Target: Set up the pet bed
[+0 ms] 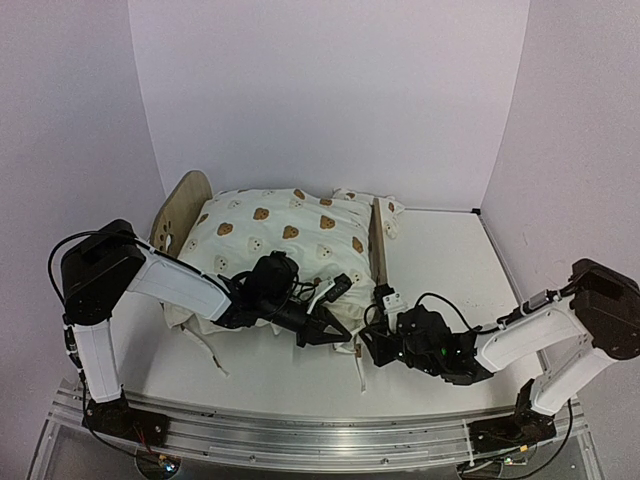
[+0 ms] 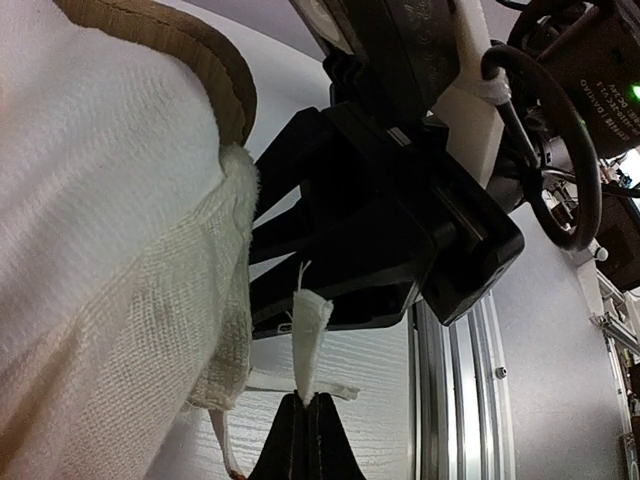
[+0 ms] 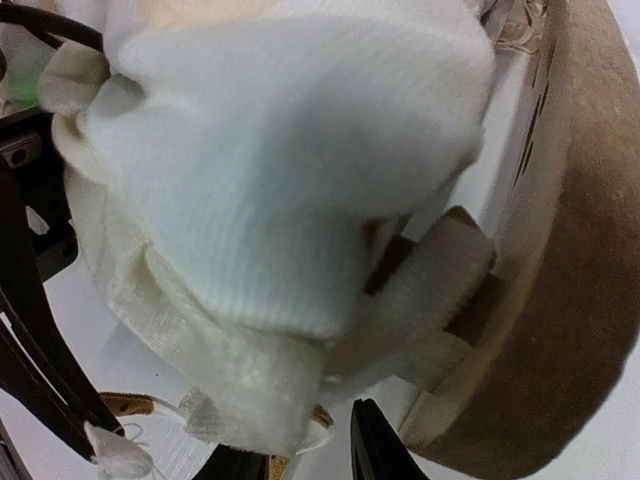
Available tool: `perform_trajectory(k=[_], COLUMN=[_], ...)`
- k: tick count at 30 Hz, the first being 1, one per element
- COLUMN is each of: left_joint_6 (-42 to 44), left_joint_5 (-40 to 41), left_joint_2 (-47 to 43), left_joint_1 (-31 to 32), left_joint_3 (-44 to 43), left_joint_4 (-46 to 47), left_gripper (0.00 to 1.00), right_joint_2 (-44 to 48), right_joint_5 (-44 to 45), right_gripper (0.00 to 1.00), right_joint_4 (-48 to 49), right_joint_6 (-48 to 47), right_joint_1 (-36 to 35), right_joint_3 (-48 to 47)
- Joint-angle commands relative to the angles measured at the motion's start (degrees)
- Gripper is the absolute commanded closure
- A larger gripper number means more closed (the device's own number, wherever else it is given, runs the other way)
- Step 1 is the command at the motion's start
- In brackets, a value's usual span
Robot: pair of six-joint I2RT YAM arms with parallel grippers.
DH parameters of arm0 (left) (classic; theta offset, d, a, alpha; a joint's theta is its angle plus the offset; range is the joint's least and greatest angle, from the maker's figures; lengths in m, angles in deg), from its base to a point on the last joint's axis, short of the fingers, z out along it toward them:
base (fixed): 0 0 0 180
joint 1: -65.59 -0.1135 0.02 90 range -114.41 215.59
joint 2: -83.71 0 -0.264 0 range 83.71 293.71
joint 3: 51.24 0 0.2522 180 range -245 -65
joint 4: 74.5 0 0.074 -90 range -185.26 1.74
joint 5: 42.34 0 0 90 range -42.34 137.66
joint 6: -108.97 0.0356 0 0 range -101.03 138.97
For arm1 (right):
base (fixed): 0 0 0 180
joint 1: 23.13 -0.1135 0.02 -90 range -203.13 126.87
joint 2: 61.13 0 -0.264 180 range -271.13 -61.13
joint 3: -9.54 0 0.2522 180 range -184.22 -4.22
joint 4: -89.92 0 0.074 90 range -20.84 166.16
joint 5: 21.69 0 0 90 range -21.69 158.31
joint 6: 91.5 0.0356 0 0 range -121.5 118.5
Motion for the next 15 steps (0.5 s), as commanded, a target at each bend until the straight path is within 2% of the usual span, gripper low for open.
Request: perform_trajectory(k=[1, 3, 8, 15], left_joint_6=[0.71, 0.95, 3.1, 14.07], left_joint_5=[0.97, 0.98, 0.81, 1.18], left_joint_2=[-1.15, -1.08, -0.35, 2.99], left_joint_1=[-0.53, -0.51, -0.47, 1.18], left_joint_3=[0.53, 0.53, 0.0, -2.39], left_joint_4=[2.82, 2.94, 3.28, 3.68], left_gripper=[1.0, 1.0, 1.0, 1.0], right_joint_2=[-1.75, -2.38, -1.73, 5.22], right_joint_5=[3.89, 4.79, 4.22, -3.66], right_gripper=[0.72, 0.76, 0.98, 1.0], right_joint_4=[3.32, 3.32, 3.09, -6.15], right_joint_6=[-1.41, -0.8, -0.07, 1.32], right_joint_1=[-0.19, -0.17, -0.19, -0.17], right_joint_3=[-2.71, -2.7, -1.95, -2.38])
